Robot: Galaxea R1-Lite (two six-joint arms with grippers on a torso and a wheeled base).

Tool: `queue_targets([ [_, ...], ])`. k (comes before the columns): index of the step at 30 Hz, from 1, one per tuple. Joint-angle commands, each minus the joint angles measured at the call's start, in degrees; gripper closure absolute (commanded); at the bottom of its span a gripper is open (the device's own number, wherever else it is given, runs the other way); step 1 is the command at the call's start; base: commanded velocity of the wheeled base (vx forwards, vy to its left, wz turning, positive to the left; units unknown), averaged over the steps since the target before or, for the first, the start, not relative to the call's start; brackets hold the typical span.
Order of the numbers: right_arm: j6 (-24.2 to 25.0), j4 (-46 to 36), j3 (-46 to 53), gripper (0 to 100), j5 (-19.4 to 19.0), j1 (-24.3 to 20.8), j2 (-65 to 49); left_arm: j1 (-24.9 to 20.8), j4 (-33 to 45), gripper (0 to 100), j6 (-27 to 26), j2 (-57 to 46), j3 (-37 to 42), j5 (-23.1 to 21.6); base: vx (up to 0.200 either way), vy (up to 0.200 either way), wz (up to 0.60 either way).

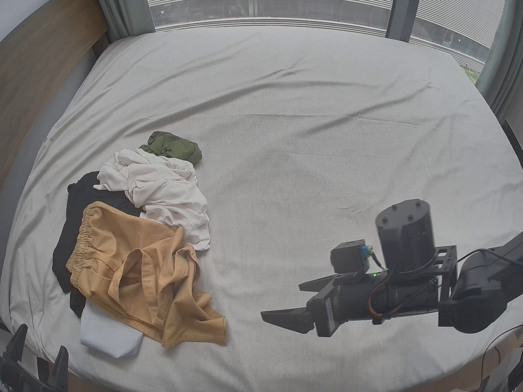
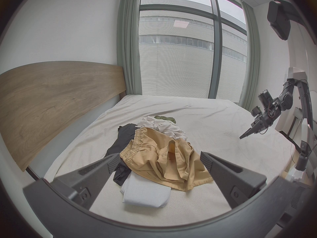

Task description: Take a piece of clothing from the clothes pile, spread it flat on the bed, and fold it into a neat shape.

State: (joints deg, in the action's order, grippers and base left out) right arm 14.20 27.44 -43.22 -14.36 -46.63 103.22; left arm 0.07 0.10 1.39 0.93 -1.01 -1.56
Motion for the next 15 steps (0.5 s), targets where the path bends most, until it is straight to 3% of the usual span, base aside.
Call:
queue_targets([
  [1, 0.0, 0.1, -3.3, 0, -0.1, -1.4, 6.5, 0.0, 0.0, 0, 0.0, -0.9, 1.0, 0.0, 0.000, 0.000, 0.00],
  [8, 0.0, 0.2, -6.0, 0, 0.0, -2.6, 12.1, 0.0, 0.0, 0, 0.0, -0.9, 1.0, 0.0, 0.000, 0.000, 0.00],
  [15, 0.0, 5.5, -8.9, 0, 0.5, -4.1, 19.1, 0.0, 0.0, 0, 0.2, -0.9, 1.0, 0.0, 0.000, 0.000, 0.00],
])
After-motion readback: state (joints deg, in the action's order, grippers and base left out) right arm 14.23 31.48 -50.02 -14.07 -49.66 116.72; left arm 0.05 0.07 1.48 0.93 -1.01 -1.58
